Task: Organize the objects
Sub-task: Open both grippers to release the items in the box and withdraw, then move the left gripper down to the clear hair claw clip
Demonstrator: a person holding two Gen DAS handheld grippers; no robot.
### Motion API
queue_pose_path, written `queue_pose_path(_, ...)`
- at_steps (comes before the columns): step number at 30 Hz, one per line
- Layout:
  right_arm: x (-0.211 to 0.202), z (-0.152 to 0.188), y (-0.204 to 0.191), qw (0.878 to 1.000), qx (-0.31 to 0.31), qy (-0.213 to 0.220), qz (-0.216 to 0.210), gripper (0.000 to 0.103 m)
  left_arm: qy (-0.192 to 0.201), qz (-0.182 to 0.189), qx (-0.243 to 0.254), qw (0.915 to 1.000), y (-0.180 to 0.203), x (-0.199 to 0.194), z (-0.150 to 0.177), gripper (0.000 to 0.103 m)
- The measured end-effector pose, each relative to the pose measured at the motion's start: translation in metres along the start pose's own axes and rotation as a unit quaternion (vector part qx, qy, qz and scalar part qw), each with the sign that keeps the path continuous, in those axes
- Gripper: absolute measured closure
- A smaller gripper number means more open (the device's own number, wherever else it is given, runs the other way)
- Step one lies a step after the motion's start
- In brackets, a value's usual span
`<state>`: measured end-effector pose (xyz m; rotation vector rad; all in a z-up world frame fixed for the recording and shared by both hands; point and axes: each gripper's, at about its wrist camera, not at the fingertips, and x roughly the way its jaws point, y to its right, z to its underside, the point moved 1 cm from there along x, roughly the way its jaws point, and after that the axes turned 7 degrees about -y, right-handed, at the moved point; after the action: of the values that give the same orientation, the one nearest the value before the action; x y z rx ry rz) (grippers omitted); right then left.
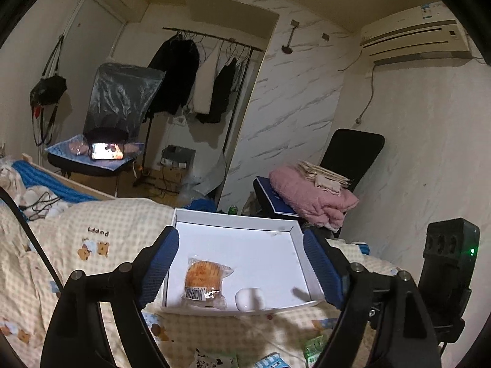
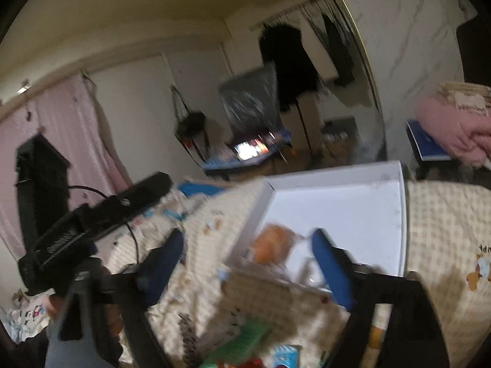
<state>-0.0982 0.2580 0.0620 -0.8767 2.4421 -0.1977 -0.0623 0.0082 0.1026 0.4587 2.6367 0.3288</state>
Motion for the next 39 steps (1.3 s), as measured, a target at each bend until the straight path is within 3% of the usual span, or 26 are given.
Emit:
queue_pose_path(5, -0.004, 0.001, -0.014, 0.999, -0.026, -0.002, 0.029, 0.015, -0.019, -0.011, 0.010, 0.9997, -0.001, -0.019, 0.007, 0.014)
queue_pose_path(11, 0.003, 0.011, -0.008, 0.998, 0.034, -0.035, -0.034, 0.015, -0.059, -0.016, 0.028, 0.9978, 0.001, -0.020, 0.014, 0.014)
queue_pose_path(13, 0.005, 0.013, -0.009, 0.998, 0.037, -0.046, -0.034, 0.015, -0.069, -0.003, 0.028, 0.9972, 0.001, -0.023, 0.020, 0.014)
queue_pose_path(17, 0.003, 0.023, -0.014, 0.997, 0.031, -0.063, -0.013, 0.015, -0.082, -0.016, 0.032, 0.9960, 0.001, -0.027, 0.035, 0.014)
queue_pose_path(21, 0.004, 0.035, -0.012, 0.997, 0.045, -0.055, -0.036, 0.015, -0.110, -0.040, 0.042, 0.9922, 0.002, -0.021, 0.051, 0.014)
queue_pose_path(26, 0.022, 0.058, 0.003, 0.991, 0.084, -0.100, -0.040, 0.015, -0.133, -0.023, 0.009, 0.9908, -0.003, -0.013, 0.073, 0.014)
queue_pose_path(27, 0.023, 0.062, 0.005, 0.990, 0.084, -0.107, -0.033, 0.015, -0.142, -0.020, 0.004, 0.9896, -0.004, -0.010, 0.075, 0.013)
queue_pose_path(29, 0.024, 0.069, 0.004, 0.990, 0.075, -0.116, -0.015, 0.015, -0.180, -0.004, 0.000, 0.9837, -0.006, -0.002, 0.088, 0.001)
queue_pose_path(33, 0.032, 0.075, -0.004, 0.991, 0.025, -0.129, 0.041, 0.015, -0.189, -0.017, -0.024, 0.9815, -0.017, 0.002, 0.107, 0.001)
queue_pose_path(39, 0.036, 0.081, 0.000, 0.987, 0.036, -0.150, 0.035, 0.015, -0.153, -0.048, -0.085, 0.9834, -0.043, -0.016, 0.111, 0.001)
